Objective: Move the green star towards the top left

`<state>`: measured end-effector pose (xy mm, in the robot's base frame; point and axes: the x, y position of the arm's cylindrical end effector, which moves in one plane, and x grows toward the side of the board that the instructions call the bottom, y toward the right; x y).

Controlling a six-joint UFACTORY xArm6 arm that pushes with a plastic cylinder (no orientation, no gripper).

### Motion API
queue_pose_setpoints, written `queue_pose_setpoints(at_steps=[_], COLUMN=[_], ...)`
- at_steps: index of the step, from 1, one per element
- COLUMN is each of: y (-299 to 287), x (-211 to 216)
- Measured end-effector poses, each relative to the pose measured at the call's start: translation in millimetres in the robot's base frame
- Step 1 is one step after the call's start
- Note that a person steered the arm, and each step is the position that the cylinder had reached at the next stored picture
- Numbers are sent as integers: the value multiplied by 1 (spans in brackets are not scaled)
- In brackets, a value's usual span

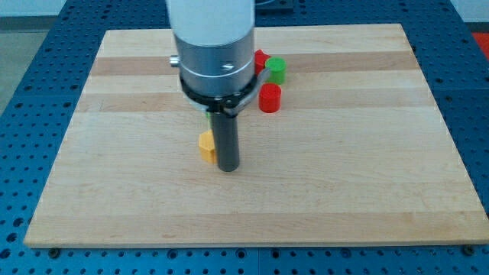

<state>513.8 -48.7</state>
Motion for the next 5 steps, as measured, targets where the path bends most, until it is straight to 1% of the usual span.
queue_pose_setpoints(at_steps=[2,5], y=[-37,-15], x=[-27,-95])
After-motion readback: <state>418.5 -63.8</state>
